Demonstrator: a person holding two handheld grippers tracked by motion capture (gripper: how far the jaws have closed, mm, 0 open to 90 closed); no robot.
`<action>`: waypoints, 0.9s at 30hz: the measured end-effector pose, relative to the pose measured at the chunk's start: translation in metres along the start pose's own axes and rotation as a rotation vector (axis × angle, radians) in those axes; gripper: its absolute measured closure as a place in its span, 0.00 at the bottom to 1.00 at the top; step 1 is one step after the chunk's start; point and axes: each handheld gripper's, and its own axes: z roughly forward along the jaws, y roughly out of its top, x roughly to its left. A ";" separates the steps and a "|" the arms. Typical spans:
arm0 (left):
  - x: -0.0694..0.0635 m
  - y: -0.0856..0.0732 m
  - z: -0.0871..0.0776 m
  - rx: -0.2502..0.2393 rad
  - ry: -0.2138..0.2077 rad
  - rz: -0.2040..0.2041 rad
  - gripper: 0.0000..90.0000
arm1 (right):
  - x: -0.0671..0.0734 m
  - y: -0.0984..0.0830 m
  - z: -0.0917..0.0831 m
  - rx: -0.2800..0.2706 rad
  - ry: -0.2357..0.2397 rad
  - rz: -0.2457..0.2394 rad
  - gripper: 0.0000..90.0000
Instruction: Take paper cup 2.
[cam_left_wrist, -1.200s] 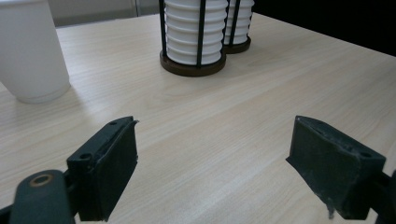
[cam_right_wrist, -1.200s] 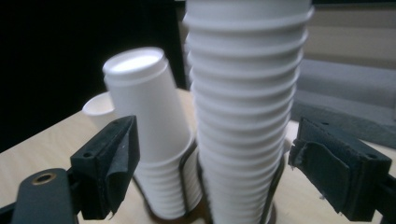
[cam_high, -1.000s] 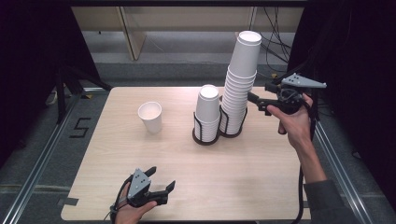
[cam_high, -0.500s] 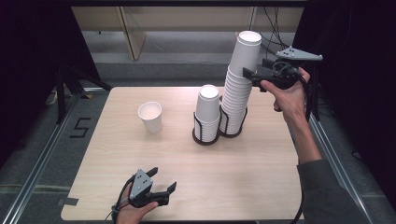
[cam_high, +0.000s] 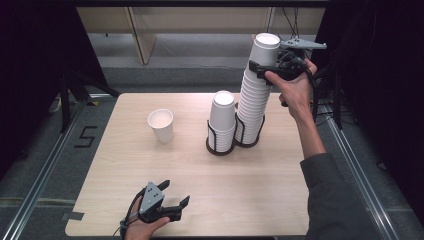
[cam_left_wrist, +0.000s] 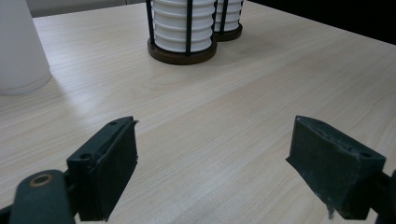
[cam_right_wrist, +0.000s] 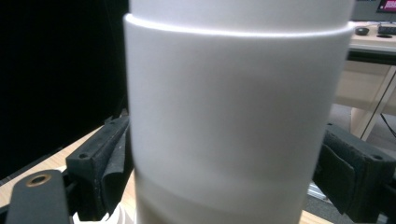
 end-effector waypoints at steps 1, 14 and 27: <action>0.000 0.000 0.000 -0.003 -0.002 -0.003 0.16 | 0.000 0.000 0.002 0.002 -0.002 0.001 0.15; -0.001 0.000 0.000 0.002 -0.010 0.002 0.16 | 0.001 0.010 0.000 -0.024 -0.001 0.010 0.19; -0.001 0.000 -0.001 0.013 -0.006 0.006 0.16 | 0.004 0.057 -0.040 -0.184 -0.014 0.010 0.19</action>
